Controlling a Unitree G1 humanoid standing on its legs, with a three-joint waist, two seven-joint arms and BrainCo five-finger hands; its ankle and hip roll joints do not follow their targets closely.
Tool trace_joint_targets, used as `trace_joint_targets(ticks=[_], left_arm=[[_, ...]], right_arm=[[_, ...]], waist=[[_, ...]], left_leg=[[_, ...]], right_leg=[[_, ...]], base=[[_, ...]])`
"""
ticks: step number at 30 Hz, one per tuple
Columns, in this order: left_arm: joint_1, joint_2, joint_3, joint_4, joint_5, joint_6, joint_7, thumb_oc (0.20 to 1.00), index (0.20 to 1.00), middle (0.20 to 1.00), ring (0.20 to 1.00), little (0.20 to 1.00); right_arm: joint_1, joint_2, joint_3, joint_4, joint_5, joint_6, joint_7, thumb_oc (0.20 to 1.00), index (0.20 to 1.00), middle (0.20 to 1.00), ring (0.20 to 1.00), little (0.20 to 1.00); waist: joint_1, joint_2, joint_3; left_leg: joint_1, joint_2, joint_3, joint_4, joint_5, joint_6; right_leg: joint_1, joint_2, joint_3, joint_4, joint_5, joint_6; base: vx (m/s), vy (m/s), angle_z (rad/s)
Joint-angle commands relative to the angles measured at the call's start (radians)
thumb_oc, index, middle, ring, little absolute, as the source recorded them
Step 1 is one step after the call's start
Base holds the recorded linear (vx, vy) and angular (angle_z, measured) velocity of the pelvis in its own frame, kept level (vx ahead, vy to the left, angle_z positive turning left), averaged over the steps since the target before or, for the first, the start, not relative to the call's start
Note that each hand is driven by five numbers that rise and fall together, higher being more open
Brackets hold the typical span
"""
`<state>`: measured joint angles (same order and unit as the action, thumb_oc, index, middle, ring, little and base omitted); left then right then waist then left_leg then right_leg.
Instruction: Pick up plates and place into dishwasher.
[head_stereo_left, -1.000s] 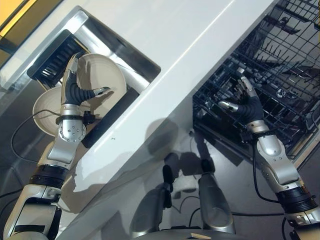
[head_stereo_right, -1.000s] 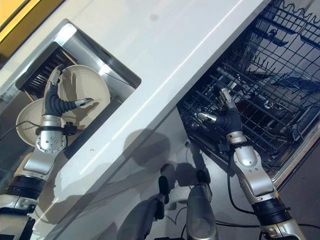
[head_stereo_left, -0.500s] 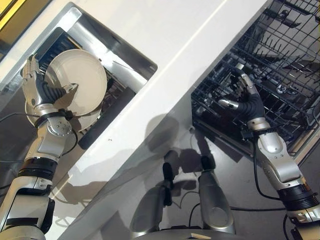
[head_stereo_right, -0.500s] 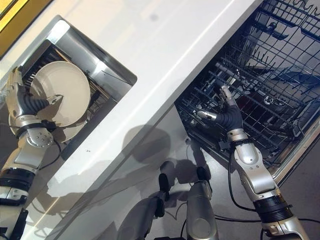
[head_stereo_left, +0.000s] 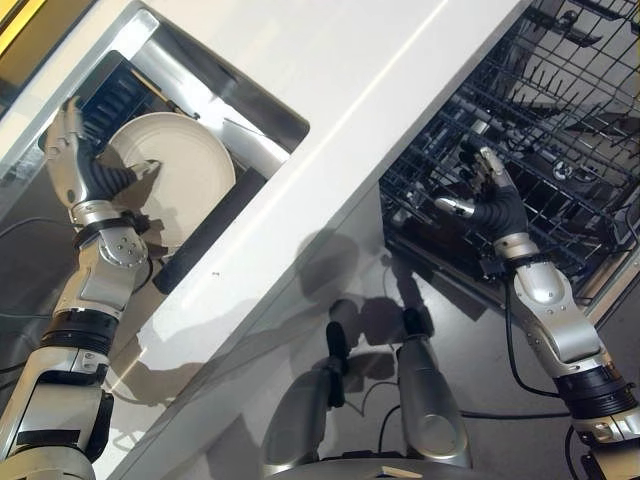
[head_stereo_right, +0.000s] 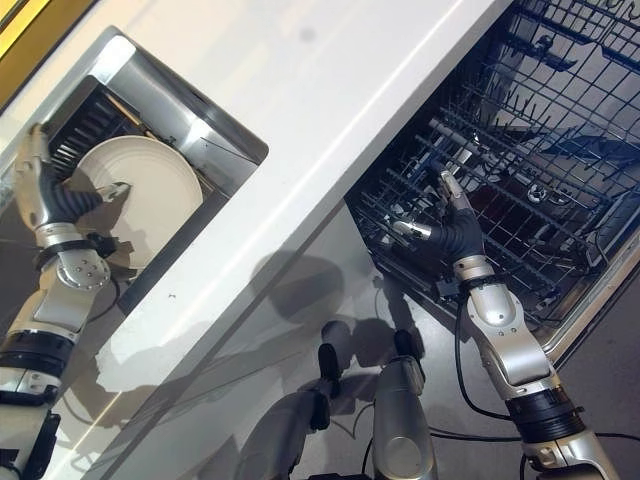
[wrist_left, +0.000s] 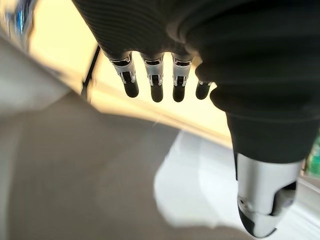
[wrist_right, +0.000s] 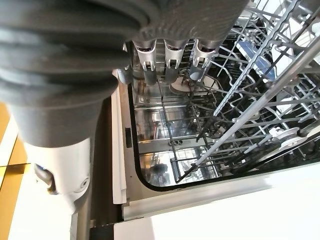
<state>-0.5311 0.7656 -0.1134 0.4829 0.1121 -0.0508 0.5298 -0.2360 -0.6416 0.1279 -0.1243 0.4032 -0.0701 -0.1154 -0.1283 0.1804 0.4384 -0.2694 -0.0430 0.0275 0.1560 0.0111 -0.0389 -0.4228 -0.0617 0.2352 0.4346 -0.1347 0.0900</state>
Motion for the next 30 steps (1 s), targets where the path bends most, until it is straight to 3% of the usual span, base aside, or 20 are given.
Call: trace_joint_targets(ticks=[1, 10, 13, 17, 20, 24, 30], left_arm=[[-0.04, 0.003, -0.021, 0.001, -0.09, 0.049, -0.21, 1.0, 1.0, 1.0, 1.0, 1.0], [-0.072, 0.031, -0.119, 0.061, -0.218, 0.124, -0.511, 1.0, 1.0, 1.0, 1.0, 1.0], [-0.078, 0.049, -0.144, 0.088, -0.236, 0.151, -0.51, 1.0, 1.0, 1.0, 1.0, 1.0], [-0.088, 0.067, -0.13, 0.166, -0.132, 0.231, -0.328, 1.0, 1.0, 1.0, 1.0, 1.0], [-0.128, 0.089, -0.105, 0.21, -0.1, 0.263, -0.296, 1.0, 1.0, 1.0, 1.0, 1.0], [-0.163, 0.087, -0.13, 0.242, -0.097, 0.264, -0.38, 1.0, 1.0, 1.0, 1.0, 1.0], [-0.167, 0.073, -0.2, 0.239, -0.19, 0.206, -0.596, 1.0, 1.0, 1.0, 1.0, 1.0]], right_arm=[[-0.044, 0.002, -0.064, -0.108, -0.029, -0.011, 0.026, 1.0, 1.0, 1.0, 1.0, 1.0], [-0.069, -0.025, -0.065, -0.116, -0.018, 0.001, 0.034, 1.0, 1.0, 1.0, 1.0, 1.0], [-0.074, -0.043, -0.063, -0.114, -0.016, -0.003, 0.043, 1.0, 1.0, 1.0, 1.0, 1.0], [-0.074, -0.057, -0.057, -0.11, -0.017, -0.008, 0.042, 1.0, 1.0, 1.0, 1.0, 1.0], [-0.081, -0.066, -0.048, -0.114, -0.003, -0.009, 0.027, 1.0, 1.0, 1.0, 1.0, 1.0], [-0.103, -0.064, -0.038, -0.108, -0.003, -0.006, 0.024, 1.0, 1.0, 1.0, 1.0, 1.0], [-0.133, -0.084, -0.042, -0.102, 0.014, 0.003, 0.038, 1.0, 1.0, 1.0, 1.0, 1.0]], waist=[[-0.032, -0.002, -0.013], [-0.044, 0.004, 0.017], [-0.046, 0.009, 0.025], [-0.047, 0.01, 0.026], [-0.043, -0.003, 0.022], [-0.04, -0.012, 0.022], [-0.044, -0.005, 0.028]], left_leg=[[-0.035, -0.086, -0.021, 0.059, -0.027, 0.051], [-0.048, -0.084, -0.009, 0.071, -0.029, 0.057], [-0.052, -0.085, -0.007, 0.072, -0.027, 0.056], [-0.053, -0.086, -0.009, 0.072, -0.026, 0.054], [-0.062, -0.083, -0.009, 0.078, -0.027, 0.05], [-0.068, -0.08, -0.011, 0.079, -0.025, 0.049], [-0.063, -0.08, -0.012, 0.062, -0.018, 0.049]], right_leg=[[-0.001, 0.006, -0.019, -0.07, 0.077, -0.024], [-0.011, 0.008, -0.02, -0.073, 0.09, -0.018], [-0.014, 0.003, -0.024, -0.076, 0.094, -0.018], [-0.014, -0.003, -0.028, -0.081, 0.093, -0.017], [-0.017, -0.006, -0.035, -0.082, 0.091, -0.019], [-0.02, -0.007, -0.044, -0.085, 0.095, -0.019], [-0.017, -0.009, -0.05, -0.1, 0.104, -0.018]], base=[[0.0, 0.031, 0.01], [0.0, 0.003, 0.0], [-0.01, 0.053, -0.01], [0.0, 0.03, -0.01], [-0.01, -0.009, 0.0], [-0.04, -0.024, -0.08], [-0.02, 0.002, -0.02]])
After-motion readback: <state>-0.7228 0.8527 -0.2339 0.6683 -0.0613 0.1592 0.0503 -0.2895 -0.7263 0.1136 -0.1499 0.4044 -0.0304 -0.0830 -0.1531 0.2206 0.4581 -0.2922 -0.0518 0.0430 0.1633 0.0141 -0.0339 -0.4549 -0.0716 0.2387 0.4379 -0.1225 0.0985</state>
